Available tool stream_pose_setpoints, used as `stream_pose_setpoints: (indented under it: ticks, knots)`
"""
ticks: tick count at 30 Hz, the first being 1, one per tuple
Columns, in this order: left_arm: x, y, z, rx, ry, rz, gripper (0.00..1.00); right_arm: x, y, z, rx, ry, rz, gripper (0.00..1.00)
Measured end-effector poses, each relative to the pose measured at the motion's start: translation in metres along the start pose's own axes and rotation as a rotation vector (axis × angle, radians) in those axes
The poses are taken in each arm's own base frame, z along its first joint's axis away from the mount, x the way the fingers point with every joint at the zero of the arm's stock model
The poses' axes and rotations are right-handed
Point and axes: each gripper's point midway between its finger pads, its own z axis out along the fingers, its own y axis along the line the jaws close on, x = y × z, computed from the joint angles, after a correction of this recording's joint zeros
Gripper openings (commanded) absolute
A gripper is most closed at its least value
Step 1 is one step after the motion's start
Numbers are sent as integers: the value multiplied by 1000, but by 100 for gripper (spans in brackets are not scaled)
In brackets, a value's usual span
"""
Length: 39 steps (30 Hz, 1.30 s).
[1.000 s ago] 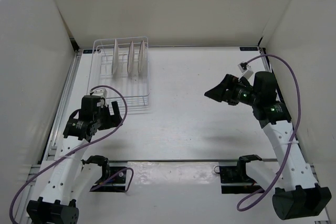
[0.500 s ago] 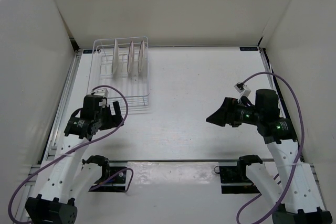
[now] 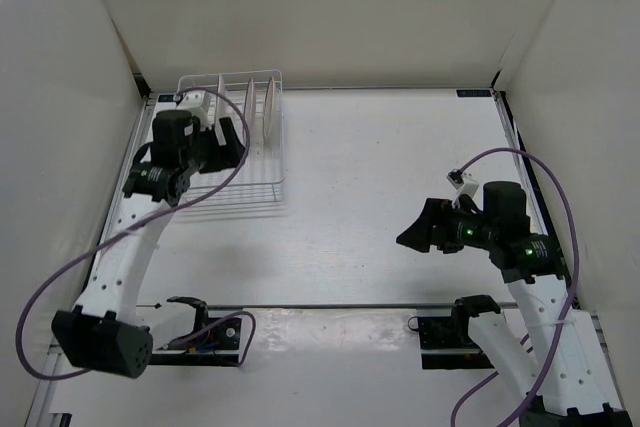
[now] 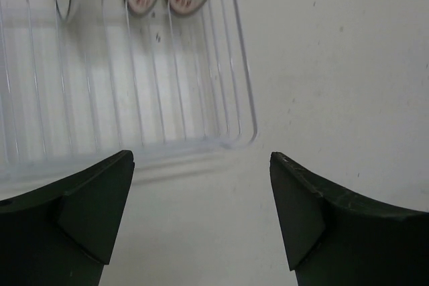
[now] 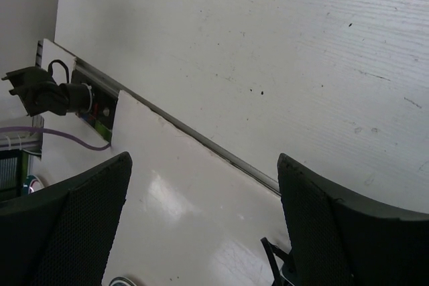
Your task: Unload the plates from the dish rack
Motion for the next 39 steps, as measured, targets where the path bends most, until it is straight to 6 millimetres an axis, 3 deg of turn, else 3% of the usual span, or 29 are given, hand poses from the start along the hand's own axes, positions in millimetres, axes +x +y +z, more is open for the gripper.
stream_pose_setpoints:
  ticks: [3,8,13,17,21,27,30,35,39]
  knots:
    - [-41,-7,26,14,-81,17,86,-1,-2,0,10,-3,-1,90]
    - [-110,-19,97,2,-174,87,79,0,-6,1,31,-3,-8,90]
    - [-108,-18,164,-48,-165,182,76,0,-8,1,46,-2,-28,90]
    - [-113,-12,198,-120,-161,248,76,1,-7,1,46,-2,-39,90]
    - [-122,2,199,-190,-186,294,81,2,-6,1,44,5,-49,90]
    - [-148,19,185,-229,-259,287,80,4,-8,2,54,8,-60,90]
    - [-154,39,181,-226,-268,224,80,5,-10,3,62,12,-61,90]
    - [-161,89,178,-257,-254,121,79,8,-12,4,69,16,-67,90]
    - [-157,105,183,-262,-233,85,79,9,-11,4,66,16,-72,90]
